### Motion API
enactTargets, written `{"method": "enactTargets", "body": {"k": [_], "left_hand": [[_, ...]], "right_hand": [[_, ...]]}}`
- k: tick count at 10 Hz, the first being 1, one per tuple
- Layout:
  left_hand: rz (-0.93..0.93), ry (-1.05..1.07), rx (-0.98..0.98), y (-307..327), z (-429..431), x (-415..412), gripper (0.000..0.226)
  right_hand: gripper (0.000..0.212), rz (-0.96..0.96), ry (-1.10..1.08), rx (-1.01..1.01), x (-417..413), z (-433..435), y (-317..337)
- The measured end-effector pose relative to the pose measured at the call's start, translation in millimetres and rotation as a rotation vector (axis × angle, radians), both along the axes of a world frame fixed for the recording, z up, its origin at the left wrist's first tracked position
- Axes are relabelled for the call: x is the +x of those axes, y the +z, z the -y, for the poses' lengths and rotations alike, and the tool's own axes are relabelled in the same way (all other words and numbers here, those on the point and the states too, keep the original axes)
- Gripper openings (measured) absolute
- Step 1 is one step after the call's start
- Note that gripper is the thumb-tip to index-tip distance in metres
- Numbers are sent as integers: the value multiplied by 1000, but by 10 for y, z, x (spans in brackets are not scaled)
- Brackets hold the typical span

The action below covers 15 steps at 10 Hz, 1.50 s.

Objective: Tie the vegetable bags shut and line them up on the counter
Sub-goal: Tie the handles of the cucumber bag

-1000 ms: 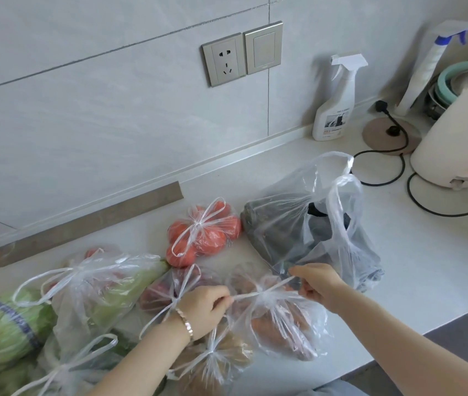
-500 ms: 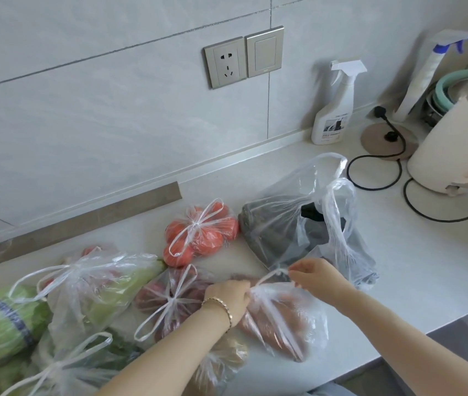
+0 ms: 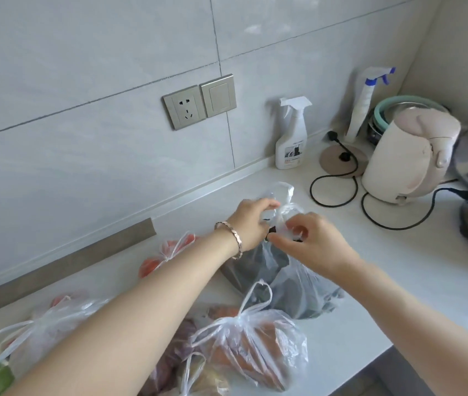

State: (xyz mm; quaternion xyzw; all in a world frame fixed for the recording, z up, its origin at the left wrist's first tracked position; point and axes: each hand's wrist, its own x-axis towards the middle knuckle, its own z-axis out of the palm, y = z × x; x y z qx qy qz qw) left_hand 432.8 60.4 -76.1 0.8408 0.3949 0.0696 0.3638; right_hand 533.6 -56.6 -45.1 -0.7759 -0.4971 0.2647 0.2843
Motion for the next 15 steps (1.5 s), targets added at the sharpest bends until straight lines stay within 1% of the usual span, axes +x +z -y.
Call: {"method": "enactTargets", "body": {"k": [1, 2, 3, 4, 5, 6, 7, 8, 9, 10, 11, 12, 13, 14, 15], "left_hand": [[-164, -78, -96, -149, -11, 119, 35], [-37, 77, -123, -98, -1, 62, 13], [376, 403, -401, 148, -11, -63, 16], [653, 550, -698, 446, -164, -262, 25], [703, 609, -918, 654, -246, -516, 29], [722, 597, -971, 676, -76, -613, 32], [645, 484, -858, 624, 165, -473, 36], [453, 337, -572, 562, 225, -251, 31], [316, 168, -373, 437, 90, -121, 45], [170, -85, -143, 322, -14, 3, 60], [164, -213, -30, 298, -20, 164, 60], [244, -209, -52, 264, -64, 264, 59], [292, -185, -154, 192, -103, 328, 62], [324, -153, -365, 62, -152, 335, 48], [338, -93, -419, 106, -110, 400, 34]], "right_hand": [[33, -106, 89, -36, 48, 3, -84], [29, -335, 27, -24, 181, 62, -4], [22, -616, -76, 21, 341, 59, 130], [20, -741, -192, 68, 485, -9, 206], [30, -742, -200, 97, 604, -80, 274], [32, -670, -203, 107, 702, -196, 321], [37, -623, -60, 9, 632, -322, 307], [21, -627, 132, -179, 460, -395, 245], [16, -727, 152, -217, 394, -425, 112], [26, -883, 135, -208, 400, -441, 29], [22, -1004, 68, -233, 429, -469, 34], [5, -864, -28, -267, 455, -509, 135], [18, -641, -48, -287, 474, -548, 161], [19, -456, -31, -311, 459, -540, 177], [17, -364, -27, -317, 423, -515, 192]]}}
